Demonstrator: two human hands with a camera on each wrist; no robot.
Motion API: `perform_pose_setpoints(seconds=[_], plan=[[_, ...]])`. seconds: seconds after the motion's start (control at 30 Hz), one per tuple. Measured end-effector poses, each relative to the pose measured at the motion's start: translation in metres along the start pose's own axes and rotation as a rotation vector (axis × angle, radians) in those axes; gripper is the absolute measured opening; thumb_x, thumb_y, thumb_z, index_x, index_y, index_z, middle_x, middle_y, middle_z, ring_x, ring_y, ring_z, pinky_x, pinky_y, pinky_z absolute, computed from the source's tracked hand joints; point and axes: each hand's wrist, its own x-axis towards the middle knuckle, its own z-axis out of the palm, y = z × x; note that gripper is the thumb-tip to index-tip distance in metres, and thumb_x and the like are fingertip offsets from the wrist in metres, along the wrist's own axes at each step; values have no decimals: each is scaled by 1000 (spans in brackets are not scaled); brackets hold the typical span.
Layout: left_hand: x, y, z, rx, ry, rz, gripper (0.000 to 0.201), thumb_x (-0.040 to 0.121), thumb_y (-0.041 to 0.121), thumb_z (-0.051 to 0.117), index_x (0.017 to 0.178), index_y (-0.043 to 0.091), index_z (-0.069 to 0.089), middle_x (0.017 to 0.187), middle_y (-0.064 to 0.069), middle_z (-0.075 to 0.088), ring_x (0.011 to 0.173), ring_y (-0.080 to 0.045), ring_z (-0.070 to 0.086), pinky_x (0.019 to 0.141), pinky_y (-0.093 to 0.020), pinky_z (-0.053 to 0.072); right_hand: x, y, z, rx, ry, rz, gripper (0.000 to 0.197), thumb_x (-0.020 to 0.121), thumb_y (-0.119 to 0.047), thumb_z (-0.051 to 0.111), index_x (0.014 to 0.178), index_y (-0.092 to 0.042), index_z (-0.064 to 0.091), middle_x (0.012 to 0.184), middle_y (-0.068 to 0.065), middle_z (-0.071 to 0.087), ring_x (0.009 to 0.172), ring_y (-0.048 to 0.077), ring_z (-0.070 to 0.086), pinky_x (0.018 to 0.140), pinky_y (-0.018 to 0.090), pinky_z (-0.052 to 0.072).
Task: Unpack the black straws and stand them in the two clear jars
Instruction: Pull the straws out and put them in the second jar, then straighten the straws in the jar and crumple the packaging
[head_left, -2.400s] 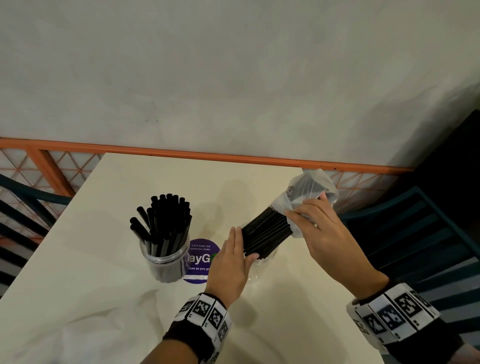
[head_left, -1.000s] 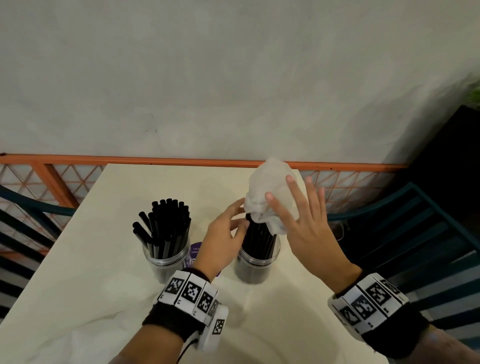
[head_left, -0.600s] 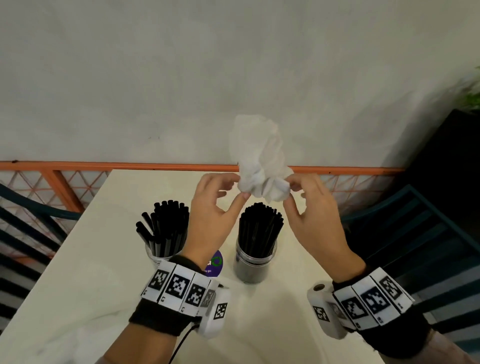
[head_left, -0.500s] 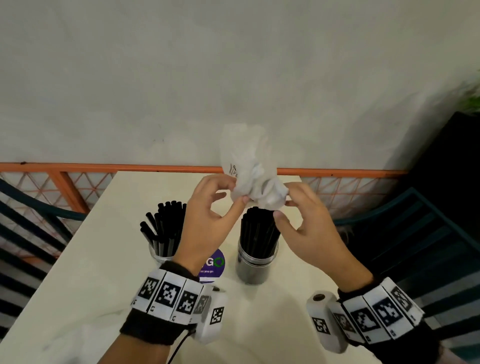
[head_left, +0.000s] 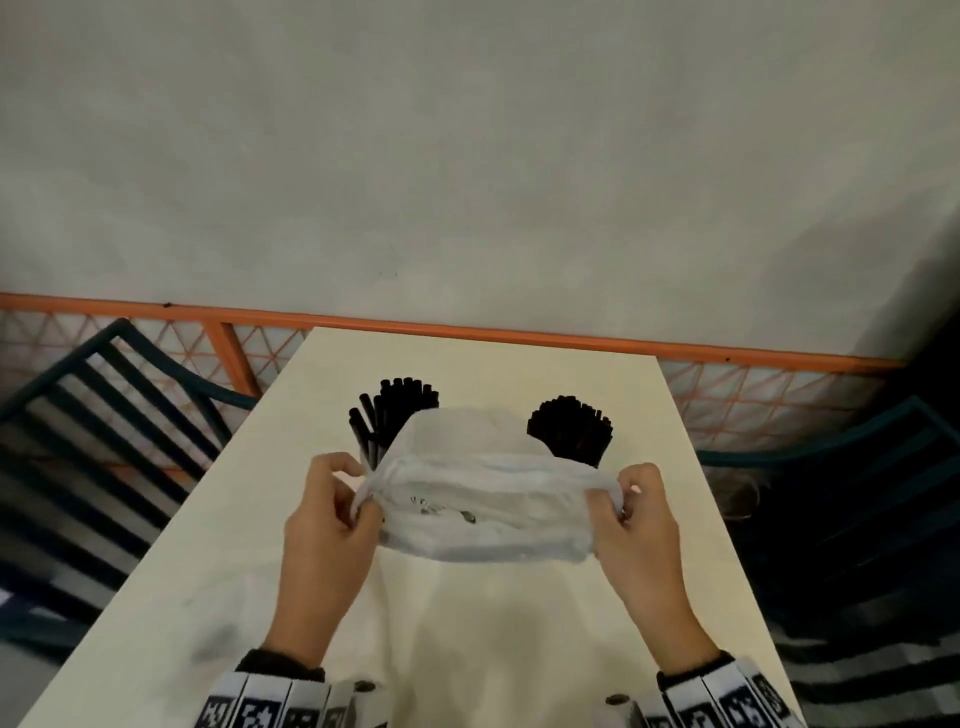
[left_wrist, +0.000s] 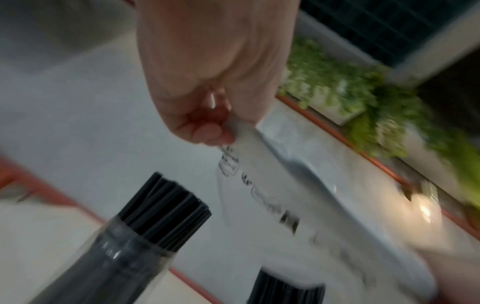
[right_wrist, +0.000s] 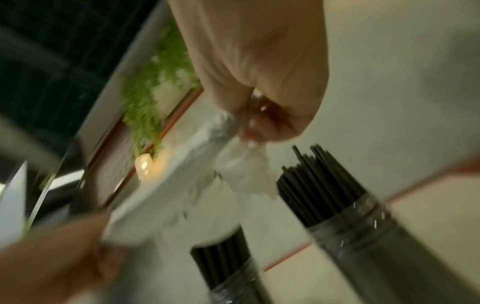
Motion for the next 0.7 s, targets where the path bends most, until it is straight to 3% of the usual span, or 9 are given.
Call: perform_pose_setpoints(seconds=[0.07,0.13,0.23,0.3,0.37,0.47,0.53,0.6,0.7], plan=[[-15,-9,-5,-28,-142,-85,24,84,4,56,81,27,54,64,-8,58,53,-14,51,48,-13,39,-7,5,5,294,-293,193,13,86,-22,62,90,-15,53,85,11,62,77,23,60,70,35,50],[-30,-12,-12,-157,-318,-215,9,87,16,58,87,23,63,81,0,69,64,-11,65,64,-21,52,-14,11,3,564,-593,298,36,82,-22,68,115,-13,57,114,8,67,105,24,63,91,38,50],[-52,-18,-25,-354,-540,-478,23,91,23,50,94,12,71,95,-9,74,87,-24,70,78,-30,57,-25,20,4,601,-792,285,53,74,-14,72,124,-12,56,120,10,66,111,22,62,87,28,53],[-63,-24,-35,-352,-563,-481,30,87,31,54,86,9,74,91,-11,75,89,-23,70,80,-26,55,-32,23,7,541,-766,322,55,64,-20,80,115,-8,63,112,15,70,103,25,66,79,27,55],[-70,-32,-42,-252,-463,-361,36,75,40,66,74,4,71,87,-13,70,81,-16,66,76,-22,51,-39,28,13,481,-725,370,40,68,-13,77,106,-6,65,105,15,72,93,26,69,72,28,56],[-77,-34,-49,-300,-352,-334,19,67,10,76,74,4,60,79,-14,62,63,-16,56,60,-18,47,-53,27,25,334,-681,343,27,74,-6,69,99,-15,64,84,4,72,70,19,62,54,24,47],[-80,-32,-53,-274,-367,-307,24,73,-6,69,75,10,51,65,-4,54,53,-11,46,52,-15,40,-57,28,34,163,-583,241,29,80,3,58,93,-23,63,81,1,68,70,20,59,58,26,46],[-80,-40,-60,-139,-246,-245,32,74,-10,60,72,21,52,56,3,48,47,-7,38,46,-13,33,-57,29,40,-41,-392,62,32,77,11,51,78,-21,58,70,-5,60,69,15,54,62,18,43],[-74,-55,-75,79,45,-216,31,73,-8,57,71,22,56,48,5,43,45,-10,37,42,-14,28,-58,22,51,-85,-289,-23,44,73,16,51,57,-20,32,53,-4,32,51,5,29,45,13,29]])
